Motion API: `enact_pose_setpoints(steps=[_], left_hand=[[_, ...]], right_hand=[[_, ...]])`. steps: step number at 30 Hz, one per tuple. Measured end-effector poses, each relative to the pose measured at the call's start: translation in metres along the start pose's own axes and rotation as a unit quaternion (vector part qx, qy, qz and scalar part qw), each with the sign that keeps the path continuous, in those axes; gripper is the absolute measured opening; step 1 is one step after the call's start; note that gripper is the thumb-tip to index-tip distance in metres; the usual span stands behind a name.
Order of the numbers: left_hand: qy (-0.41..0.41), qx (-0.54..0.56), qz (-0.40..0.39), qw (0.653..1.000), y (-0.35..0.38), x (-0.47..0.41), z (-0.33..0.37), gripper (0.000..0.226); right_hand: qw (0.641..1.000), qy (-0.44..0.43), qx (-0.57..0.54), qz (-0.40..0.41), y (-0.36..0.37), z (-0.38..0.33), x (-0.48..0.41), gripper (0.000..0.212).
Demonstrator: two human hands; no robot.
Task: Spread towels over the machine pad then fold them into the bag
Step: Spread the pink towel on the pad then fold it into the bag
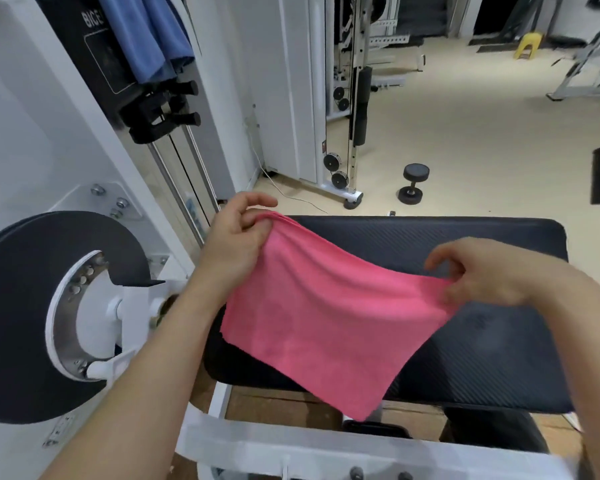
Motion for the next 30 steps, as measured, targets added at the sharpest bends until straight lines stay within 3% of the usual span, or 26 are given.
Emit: enact_pose_setpoints(steps=[2,5,7,8,12,17,21,26,30], left_hand=[[0.024,-0.015,-0.066,0.997,0.037,0.012,0.021,0.031],[0.072,-0.078,-0.131,0.986,0.085,0.032,0.049,0.033],[0.094,-0.091,-0.134,0.982,0.101,0.043,0.061,0.035],[0.098,-0.077,-0.118,0.985,0.101,0.046,0.065,0.035],[0.066,-0.009,-0.040,0.997,0.079,0.056,0.049,0.035],[0.007,0.131,-0.176,0.976,0.107,0.083,0.017,0.028],[-0.007,0.051,-0.255,0.966,0.128,0.098,0.004,0.028],[0.012,-0.035,-0.289,0.957,0.128,0.100,-0.004,0.008],[0.001,-0.136,-0.319,0.938,0.124,0.105,-0.025,0.007]], right_hand=[[0.999,0.009,0.048,0.010,-0.002,-0.001,0.018,0.048],[0.972,-0.153,-0.148,0.104,-0.014,-0.060,0.041,0.063],[0.921,-0.264,-0.257,0.128,-0.013,-0.099,0.051,0.044],[0.908,-0.278,-0.270,0.161,-0.015,-0.105,0.053,0.033],[0.894,-0.224,-0.236,0.307,-0.034,-0.084,0.068,0.016],[0.859,-0.243,-0.247,0.378,-0.043,-0.073,0.095,0.015],[0.836,-0.243,-0.257,0.420,-0.046,-0.057,0.111,0.013],[0.827,-0.202,-0.252,0.460,-0.046,-0.026,0.114,0.015],[0.826,-0.171,-0.251,0.474,-0.047,-0.005,0.108,0.016]])
Point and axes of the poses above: each hand's wrist, its own x-axis away from the middle knuckle, its own y-axis out of the palm, z = x × y, the point moved 10 cm from there along -x, towards the middle knuckle, and after that the axes turned 5 degrees about -z, right-handed, at the moved point
